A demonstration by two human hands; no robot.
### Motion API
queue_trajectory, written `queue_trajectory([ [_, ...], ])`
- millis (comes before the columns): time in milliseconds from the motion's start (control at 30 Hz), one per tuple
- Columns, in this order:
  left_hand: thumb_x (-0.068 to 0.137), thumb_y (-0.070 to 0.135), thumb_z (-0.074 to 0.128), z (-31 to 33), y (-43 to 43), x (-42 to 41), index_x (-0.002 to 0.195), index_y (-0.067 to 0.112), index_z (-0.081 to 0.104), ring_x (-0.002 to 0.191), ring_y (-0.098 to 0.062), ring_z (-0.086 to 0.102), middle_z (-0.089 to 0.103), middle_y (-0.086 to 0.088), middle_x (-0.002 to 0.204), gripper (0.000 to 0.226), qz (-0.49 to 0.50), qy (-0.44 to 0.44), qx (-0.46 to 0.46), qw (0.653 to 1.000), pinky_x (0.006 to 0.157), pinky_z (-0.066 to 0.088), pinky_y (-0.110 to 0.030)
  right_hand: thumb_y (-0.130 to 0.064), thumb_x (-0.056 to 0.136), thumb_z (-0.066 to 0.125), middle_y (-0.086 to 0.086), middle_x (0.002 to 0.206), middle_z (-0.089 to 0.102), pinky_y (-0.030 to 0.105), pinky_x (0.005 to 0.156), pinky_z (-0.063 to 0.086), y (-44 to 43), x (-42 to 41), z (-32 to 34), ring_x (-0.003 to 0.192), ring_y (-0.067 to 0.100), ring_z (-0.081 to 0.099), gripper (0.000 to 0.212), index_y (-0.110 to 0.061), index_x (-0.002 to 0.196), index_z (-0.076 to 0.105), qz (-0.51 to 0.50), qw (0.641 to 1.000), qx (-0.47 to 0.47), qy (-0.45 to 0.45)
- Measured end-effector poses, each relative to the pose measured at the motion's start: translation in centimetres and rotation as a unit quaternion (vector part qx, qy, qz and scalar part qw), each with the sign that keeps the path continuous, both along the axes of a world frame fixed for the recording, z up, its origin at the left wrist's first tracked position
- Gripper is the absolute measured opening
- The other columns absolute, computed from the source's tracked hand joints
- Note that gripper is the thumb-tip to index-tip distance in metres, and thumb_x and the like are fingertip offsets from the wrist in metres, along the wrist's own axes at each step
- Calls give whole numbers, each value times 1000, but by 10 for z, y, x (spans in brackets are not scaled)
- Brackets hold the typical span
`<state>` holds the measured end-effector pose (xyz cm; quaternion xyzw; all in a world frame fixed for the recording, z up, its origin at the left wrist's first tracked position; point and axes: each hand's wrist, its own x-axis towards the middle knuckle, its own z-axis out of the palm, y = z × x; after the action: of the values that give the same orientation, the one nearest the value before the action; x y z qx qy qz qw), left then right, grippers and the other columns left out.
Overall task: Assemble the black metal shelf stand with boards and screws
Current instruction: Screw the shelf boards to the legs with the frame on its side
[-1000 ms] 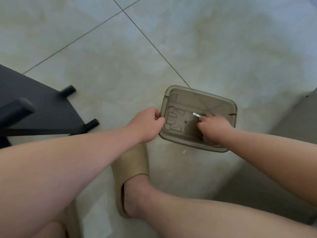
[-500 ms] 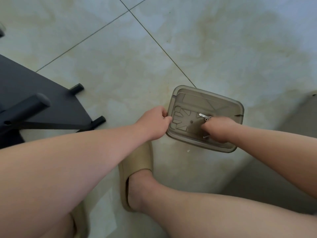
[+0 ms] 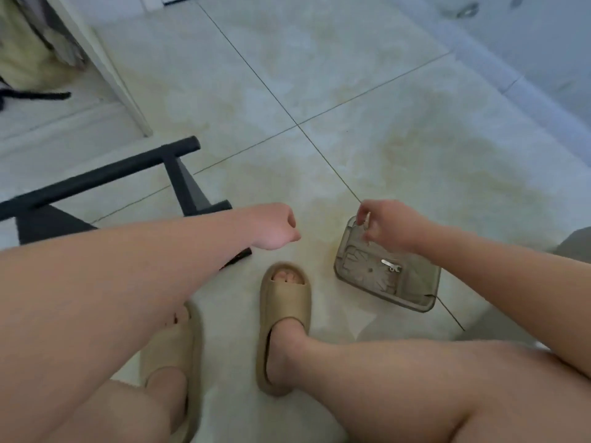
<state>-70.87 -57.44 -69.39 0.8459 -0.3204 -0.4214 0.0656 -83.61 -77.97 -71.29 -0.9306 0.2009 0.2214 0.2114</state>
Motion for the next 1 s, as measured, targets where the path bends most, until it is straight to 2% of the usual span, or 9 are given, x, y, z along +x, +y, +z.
queue_trajectory([
  [67,97,31,52,29,25,1,97,20,54,71,-22,50,57,-5,90,11,27,-1,-21,999,66,37,-30,-15,88,71,-9,72,67,31,71,47,25,10,37,83,20,64,16,-20,85,56,-21,996,51,-70],
  [133,98,30,52,53,52,-1,109,12,65,81,-22,61,69,-6,103,25,64,6,-37,997,71,43,-28,-15,88,72,-7,67,72,27,64,50,57,17,71,68,9,65,17,-18,79,57,-35,986,98,-127],
  [233,98,28,53,81,95,-4,115,10,65,91,-23,69,71,-4,105,27,120,4,-73,990,75,50,-26,-14,87,71,-12,60,65,14,50,40,105,26,108,52,-2,53,18,-19,75,58,-23,975,101,-196],
  [300,98,27,54,93,123,-3,112,10,66,84,-22,68,72,-5,102,25,157,0,-96,983,69,49,-25,-11,87,67,-17,53,57,14,46,37,134,30,125,50,0,49,19,-20,75,56,-9,972,97,-213],
  [400,98,25,54,101,164,5,108,12,66,72,-16,63,73,-6,98,20,213,-8,-115,970,59,46,-23,-9,88,62,-15,59,56,19,49,40,165,38,142,55,6,49,22,-24,74,54,28,979,82,-182],
  [567,97,26,55,91,208,23,102,15,68,74,-16,64,74,2,89,18,247,-12,-111,963,74,50,-28,-9,87,63,-5,75,66,23,53,43,192,63,153,61,14,55,18,-24,77,63,5,983,111,-149],
  [667,95,27,57,81,211,35,101,18,69,79,-15,65,73,5,87,15,244,-20,-112,963,77,50,-28,-6,86,66,10,80,72,42,71,58,202,72,142,69,18,62,11,-16,81,68,-23,977,167,-127],
  [800,95,31,56,68,202,51,106,10,73,102,-26,65,72,-6,108,29,219,-44,-87,971,93,51,-37,-8,84,72,13,81,75,47,85,58,200,91,126,69,17,68,6,-12,81,71,-23,975,183,-121],
  [1000,99,40,48,43,181,76,104,10,69,97,-28,60,67,-13,120,36,197,-40,-59,978,95,47,-40,-11,83,78,8,77,75,47,80,61,203,112,95,75,27,71,11,-9,81,68,46,983,163,-70],
])
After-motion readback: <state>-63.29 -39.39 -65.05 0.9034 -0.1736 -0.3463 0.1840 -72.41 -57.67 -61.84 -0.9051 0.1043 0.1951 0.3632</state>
